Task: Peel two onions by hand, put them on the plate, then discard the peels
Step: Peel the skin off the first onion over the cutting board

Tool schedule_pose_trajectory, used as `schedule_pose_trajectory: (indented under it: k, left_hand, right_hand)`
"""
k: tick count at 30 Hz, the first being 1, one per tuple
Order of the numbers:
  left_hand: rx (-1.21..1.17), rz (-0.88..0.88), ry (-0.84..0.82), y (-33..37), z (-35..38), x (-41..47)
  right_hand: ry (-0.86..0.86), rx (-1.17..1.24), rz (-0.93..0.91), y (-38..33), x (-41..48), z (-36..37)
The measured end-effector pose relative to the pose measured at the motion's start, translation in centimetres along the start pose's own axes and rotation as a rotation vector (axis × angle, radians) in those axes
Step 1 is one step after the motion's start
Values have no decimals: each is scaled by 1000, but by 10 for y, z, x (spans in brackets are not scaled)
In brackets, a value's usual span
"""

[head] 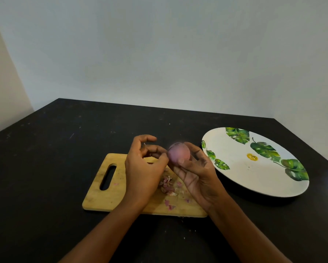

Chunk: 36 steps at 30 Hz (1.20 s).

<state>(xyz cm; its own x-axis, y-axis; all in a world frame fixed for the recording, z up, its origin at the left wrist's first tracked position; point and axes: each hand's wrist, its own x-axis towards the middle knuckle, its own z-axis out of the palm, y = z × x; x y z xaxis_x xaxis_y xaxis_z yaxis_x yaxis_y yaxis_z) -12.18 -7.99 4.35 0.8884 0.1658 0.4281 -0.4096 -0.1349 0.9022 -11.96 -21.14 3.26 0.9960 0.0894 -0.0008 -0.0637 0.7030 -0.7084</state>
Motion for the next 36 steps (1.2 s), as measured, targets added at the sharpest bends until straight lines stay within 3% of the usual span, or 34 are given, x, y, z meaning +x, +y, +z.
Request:
schedule_pose_trajectory:
  k: [11, 23, 30, 36]
  left_hand:
    - [361, 385, -201, -9, -7, 10]
    - [296, 391, -198, -10, -9, 10]
    - [275, 353, -224, -11, -10, 11]
    - [326, 421, -259, -16, -8, 10]
  right_hand:
    - [-11, -21, 10, -5, 3, -6]
    - [-99, -72, 55, -6, 4, -14]
    - [-97, -75, 64, -4, 5, -17]
    - [-69, -136, 38, -7, 7, -18]
